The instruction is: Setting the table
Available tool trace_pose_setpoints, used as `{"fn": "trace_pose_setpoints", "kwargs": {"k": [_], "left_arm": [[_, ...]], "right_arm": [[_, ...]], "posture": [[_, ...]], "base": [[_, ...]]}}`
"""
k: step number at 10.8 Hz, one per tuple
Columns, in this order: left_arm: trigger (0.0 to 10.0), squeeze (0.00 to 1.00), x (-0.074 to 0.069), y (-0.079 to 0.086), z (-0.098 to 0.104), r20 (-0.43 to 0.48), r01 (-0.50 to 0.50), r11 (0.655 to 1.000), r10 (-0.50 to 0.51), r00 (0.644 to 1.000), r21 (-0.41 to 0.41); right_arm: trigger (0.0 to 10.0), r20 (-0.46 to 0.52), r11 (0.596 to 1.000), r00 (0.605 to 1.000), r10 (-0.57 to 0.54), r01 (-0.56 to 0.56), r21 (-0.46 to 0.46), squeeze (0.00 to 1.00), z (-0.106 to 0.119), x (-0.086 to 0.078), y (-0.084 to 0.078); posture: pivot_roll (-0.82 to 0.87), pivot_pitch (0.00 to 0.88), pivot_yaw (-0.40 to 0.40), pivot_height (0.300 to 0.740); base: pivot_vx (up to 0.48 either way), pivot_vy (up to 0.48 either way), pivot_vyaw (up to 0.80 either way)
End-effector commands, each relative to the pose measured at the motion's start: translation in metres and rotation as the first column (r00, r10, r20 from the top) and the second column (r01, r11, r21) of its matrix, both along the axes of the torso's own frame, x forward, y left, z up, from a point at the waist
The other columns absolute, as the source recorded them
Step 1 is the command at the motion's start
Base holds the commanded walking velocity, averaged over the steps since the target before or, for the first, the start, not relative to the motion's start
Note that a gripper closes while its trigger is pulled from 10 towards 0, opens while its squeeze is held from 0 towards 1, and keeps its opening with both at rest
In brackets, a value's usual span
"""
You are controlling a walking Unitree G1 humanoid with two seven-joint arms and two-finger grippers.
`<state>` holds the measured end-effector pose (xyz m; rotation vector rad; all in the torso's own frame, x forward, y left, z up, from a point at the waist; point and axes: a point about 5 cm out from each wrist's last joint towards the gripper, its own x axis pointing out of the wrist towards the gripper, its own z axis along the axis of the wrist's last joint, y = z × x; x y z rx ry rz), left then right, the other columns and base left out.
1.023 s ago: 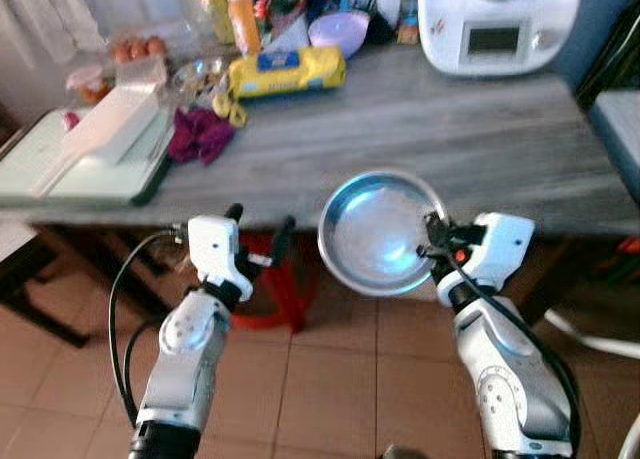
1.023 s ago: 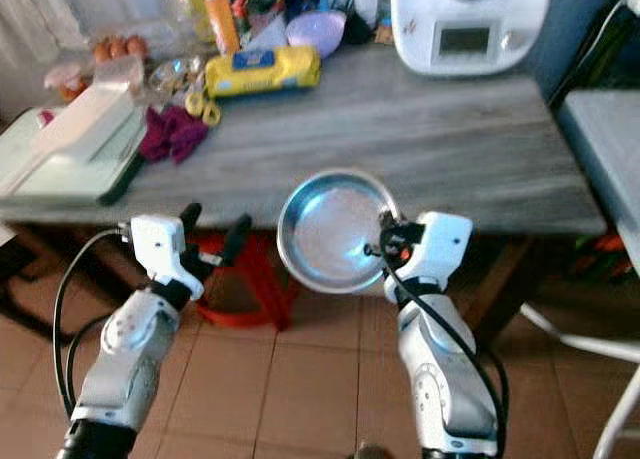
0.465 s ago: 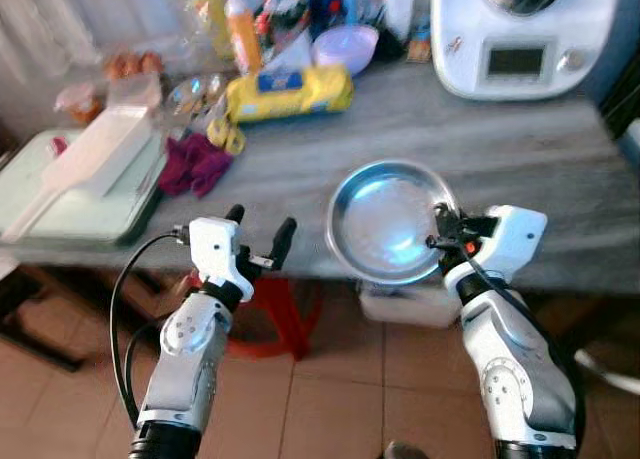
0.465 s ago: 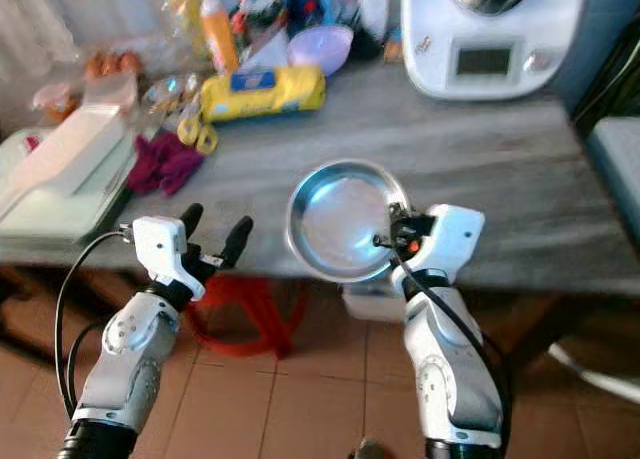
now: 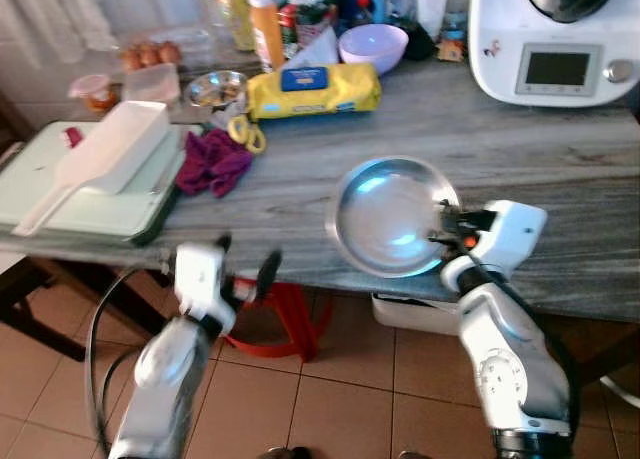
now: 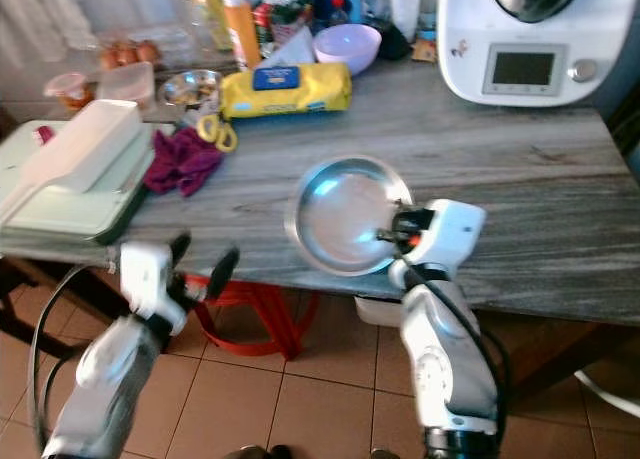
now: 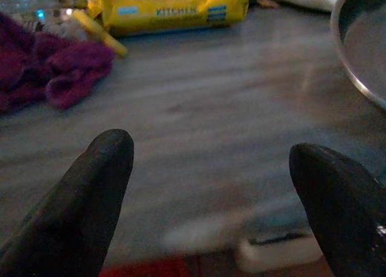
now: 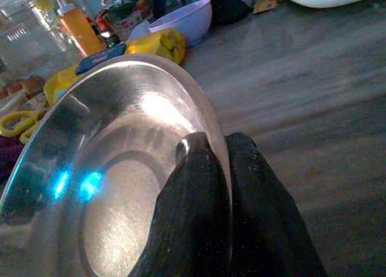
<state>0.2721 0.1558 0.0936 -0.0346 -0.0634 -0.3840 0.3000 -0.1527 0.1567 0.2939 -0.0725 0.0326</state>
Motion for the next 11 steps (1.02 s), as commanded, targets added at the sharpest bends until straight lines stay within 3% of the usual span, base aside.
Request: {"fn": "trace_pose_setpoints", "kwargs": {"k": [1,5,8,11], "left_arm": [[10.0,0.00,-0.003,0.002,-0.003,-0.002,0.012,0.999,-0.011,1.000,0.031],[10.0,0.00,-0.005,-0.002,-0.008,-0.009,0.022,0.999,-0.022,1.000,0.038],[10.0,0.00,-0.009,-0.006,-0.008,-0.007,0.060,0.998,-0.060,0.998,0.029],[10.0,0.00,-0.009,-0.010,-0.007,0.000,0.078,0.997,-0.078,0.997,0.023]], "right_arm": [[10.0,0.001,1.000,1.000,0.005,-0.005,-0.007,0.00,0.002,0.003,0.004],[10.0,-0.068,0.998,0.997,-0.048,0.045,-0.042,0.00,-0.005,0.019,0.001],[10.0,-0.151,0.993,0.984,-0.092,0.103,0.065,0.00,-0.009,0.030,-0.002],[10.0,-0.230,0.981,0.970,-0.082,0.119,0.154,0.00,-0.016,0.037,0.009]], "posture": [[-0.12,0.135,0.104,0.740],[-0.12,0.135,0.108,0.740],[-0.12,0.138,0.107,0.740],[-0.12,0.146,0.108,0.740]], "base": [[0.000,0.000,0.00],[0.000,0.000,0.00],[0.000,0.000,0.00],[0.000,0.000,0.00]]}}
